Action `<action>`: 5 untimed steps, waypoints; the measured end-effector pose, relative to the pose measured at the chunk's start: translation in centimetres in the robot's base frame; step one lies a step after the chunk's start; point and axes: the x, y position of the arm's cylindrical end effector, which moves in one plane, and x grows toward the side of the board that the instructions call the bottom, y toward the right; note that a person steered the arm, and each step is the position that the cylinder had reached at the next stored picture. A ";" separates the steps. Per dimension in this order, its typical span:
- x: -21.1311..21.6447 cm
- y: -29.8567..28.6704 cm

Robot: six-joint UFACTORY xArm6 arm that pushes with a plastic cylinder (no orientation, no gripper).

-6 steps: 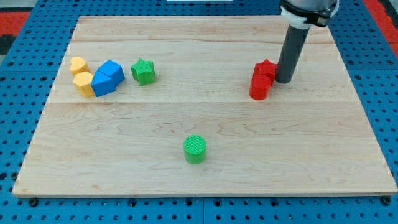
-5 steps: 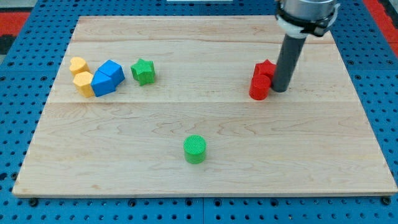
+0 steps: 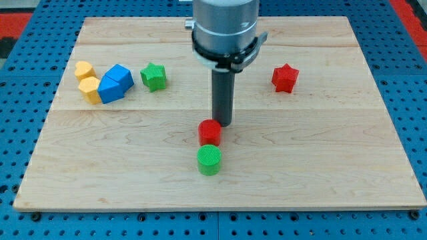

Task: Push the red circle to the top left of green circle

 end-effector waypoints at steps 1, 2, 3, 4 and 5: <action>0.0 2.8; 2.7 0.5; 0.2 -1.8; -2.2 -1.8; 1.6 -4.2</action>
